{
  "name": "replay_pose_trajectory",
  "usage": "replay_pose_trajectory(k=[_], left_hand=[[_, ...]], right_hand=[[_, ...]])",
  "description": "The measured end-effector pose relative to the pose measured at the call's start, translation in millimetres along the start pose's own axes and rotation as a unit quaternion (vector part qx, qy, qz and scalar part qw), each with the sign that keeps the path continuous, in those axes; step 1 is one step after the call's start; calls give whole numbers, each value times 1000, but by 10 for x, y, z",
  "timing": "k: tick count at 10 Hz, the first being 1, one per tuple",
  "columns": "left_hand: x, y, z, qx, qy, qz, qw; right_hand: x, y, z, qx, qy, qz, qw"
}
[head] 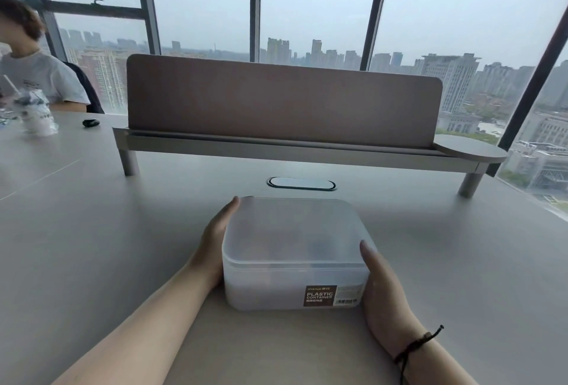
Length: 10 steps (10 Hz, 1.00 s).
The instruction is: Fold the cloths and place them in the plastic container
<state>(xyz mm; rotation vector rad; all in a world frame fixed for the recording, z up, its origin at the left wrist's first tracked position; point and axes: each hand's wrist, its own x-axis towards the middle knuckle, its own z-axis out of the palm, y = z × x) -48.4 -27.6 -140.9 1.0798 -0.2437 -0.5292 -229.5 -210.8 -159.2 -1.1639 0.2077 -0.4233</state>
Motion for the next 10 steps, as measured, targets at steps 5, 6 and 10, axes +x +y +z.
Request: replay_pose_trajectory(k=[5, 6, 10], left_hand=[[-121, 9, 52, 92, 86, 29, 992], [-141, 29, 37, 132, 97, 10, 987], [-264, -89, -286, 58, 4, 76, 995]], right_hand=[[-76, -27, 108, -113, 39, -73, 990], [-88, -33, 131, -115, 50, -77, 989], [-244, -152, 112, -154, 140, -117, 971]])
